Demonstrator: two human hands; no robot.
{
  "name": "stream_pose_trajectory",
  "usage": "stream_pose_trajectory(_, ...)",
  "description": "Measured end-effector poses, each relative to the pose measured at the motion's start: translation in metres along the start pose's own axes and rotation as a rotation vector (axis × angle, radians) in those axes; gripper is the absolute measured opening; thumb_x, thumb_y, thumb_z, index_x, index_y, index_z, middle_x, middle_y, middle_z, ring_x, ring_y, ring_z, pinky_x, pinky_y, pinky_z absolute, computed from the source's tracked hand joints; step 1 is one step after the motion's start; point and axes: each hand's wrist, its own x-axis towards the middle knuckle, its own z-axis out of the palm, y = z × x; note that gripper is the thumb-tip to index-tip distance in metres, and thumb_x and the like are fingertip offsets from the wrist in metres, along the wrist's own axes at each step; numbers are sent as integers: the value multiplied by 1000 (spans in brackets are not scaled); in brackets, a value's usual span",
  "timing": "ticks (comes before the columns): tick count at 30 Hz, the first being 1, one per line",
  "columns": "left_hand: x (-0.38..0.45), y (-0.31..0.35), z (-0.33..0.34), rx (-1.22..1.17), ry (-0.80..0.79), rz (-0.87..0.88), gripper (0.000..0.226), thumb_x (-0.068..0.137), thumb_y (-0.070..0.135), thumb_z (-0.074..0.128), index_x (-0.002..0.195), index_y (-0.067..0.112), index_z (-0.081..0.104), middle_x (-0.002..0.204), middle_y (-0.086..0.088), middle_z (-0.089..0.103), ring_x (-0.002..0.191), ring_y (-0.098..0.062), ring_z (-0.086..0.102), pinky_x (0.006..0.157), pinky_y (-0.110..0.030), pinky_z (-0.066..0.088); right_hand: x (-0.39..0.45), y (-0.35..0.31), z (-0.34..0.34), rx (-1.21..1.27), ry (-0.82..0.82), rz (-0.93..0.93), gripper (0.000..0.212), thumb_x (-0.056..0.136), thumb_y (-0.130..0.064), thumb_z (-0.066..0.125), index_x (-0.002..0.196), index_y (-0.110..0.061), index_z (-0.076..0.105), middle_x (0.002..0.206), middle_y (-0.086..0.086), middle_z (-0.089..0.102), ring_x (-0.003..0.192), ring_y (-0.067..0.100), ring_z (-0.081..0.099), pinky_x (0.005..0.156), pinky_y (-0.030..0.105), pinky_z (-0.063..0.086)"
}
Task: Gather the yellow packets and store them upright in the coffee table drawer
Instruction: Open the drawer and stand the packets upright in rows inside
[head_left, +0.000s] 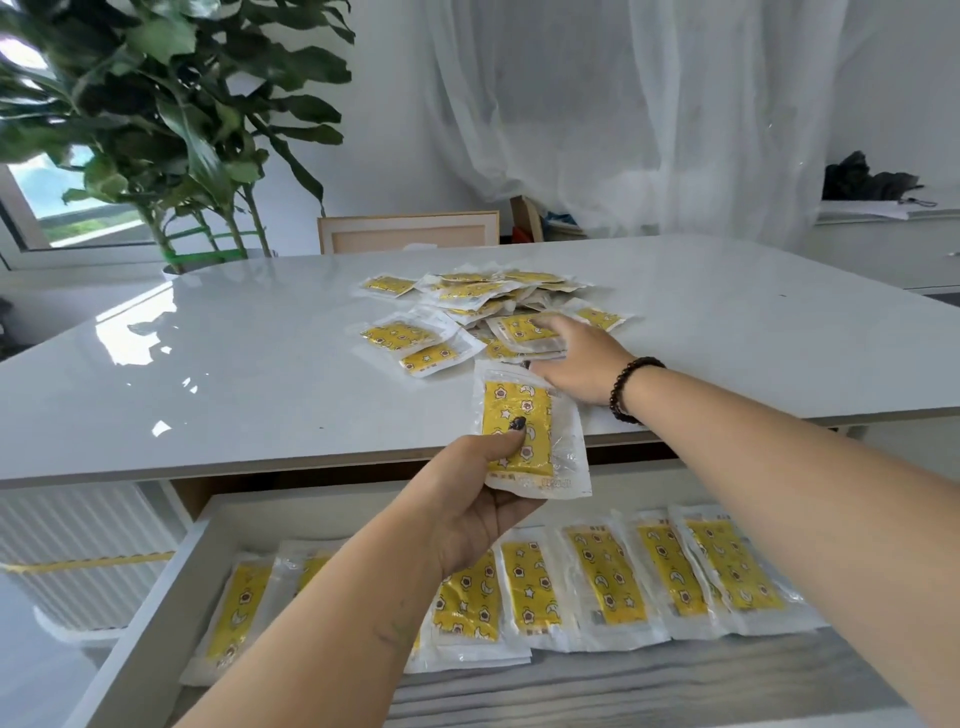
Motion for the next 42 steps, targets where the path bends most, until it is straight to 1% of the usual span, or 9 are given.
stream_pose_trajectory(5, -1, -2, 1, 5, -25, -16, 18, 90, 3, 59, 106, -4, 64, 88, -17, 73, 74, -26, 71, 59, -37, 61, 3, 10, 1, -167, -7, 0, 60, 89, -49, 52, 141, -22, 42, 144, 2, 47, 129, 23, 46, 106, 39, 40)
stream_pose_trajectory(9, -2, -1, -2, 28, -46, -42, 21, 87, 0, 61, 107, -4, 64, 91, -18, 73, 77, -28, 71, 64, -40, 61, -13, 9, -5, -406, 156, -71, 31, 94, -38, 48, 109, -17, 65, 113, 5, 66, 102, 25, 60, 84, 36, 51)
stream_pose_trajectory(12, -3, 1, -1, 26, -53, -45, 21, 86, 1, 61, 106, -3, 66, 91, -18, 74, 78, -29, 71, 66, -40, 60, -20, 6, -5, -597, 252, -139, 24, 96, -21, 39, 78, -13, 55, 91, 7, 64, 84, 28, 59, 63, 30, 41)
stream_pose_trajectory(18, -5, 2, -1, 6, -73, -49, 17, 87, 6, 61, 103, -1, 65, 92, -19, 74, 79, -31, 71, 68, -41, 60, -34, 22, -11, 34, 577, -116, 15, 89, -11, 57, 91, -7, 71, 89, 6, 70, 70, 16, 54, 65, 17, 45)
stream_pose_trajectory(20, -3, 2, -2, -10, -70, -43, 19, 88, 11, 61, 104, 1, 65, 94, -18, 74, 80, -32, 71, 70, -42, 60, -48, 21, -15, 195, 549, -119, 13, 90, -10, 58, 95, -7, 70, 86, 5, 70, 57, 9, 59, 59, 4, 41)
stream_pose_trajectory(25, 3, -3, -1, -55, -57, -6, 28, 91, 30, 60, 105, 6, 66, 86, -16, 73, 72, -30, 70, 65, -40, 61, -94, 16, -17, 410, 268, -248, 21, 86, -5, 65, 84, -26, 69, 86, -10, 72, 82, 1, 68, 81, 17, 53)
stream_pose_trajectory(32, 0, -3, -2, -132, -70, -25, 65, 89, 58, 50, 107, -2, 67, 96, -21, 73, 73, -33, 71, 59, -40, 60, -121, 25, -19, 460, 107, -339, 10, 82, -10, 68, 83, -17, 75, 94, -9, 71, 93, 5, 67, 85, 18, 52)
stream_pose_trajectory(38, -5, -3, 4, 12, -52, -21, 22, 86, 17, 67, 100, 0, 67, 85, -16, 74, 73, -27, 71, 62, -37, 60, -119, 17, -20, 399, -35, -349, 10, 82, -6, 70, 84, -12, 77, 94, -6, 73, 94, 7, 67, 85, 20, 52)
stream_pose_trajectory(42, -3, -3, 4, 10, -58, -26, 17, 87, 10, 65, 100, 0, 65, 85, -15, 75, 71, -26, 73, 61, -39, 61, -87, 8, -27, 440, 211, -198, 7, 83, -14, 69, 83, -12, 76, 82, -1, 73, 77, 8, 65, 70, 22, 51)
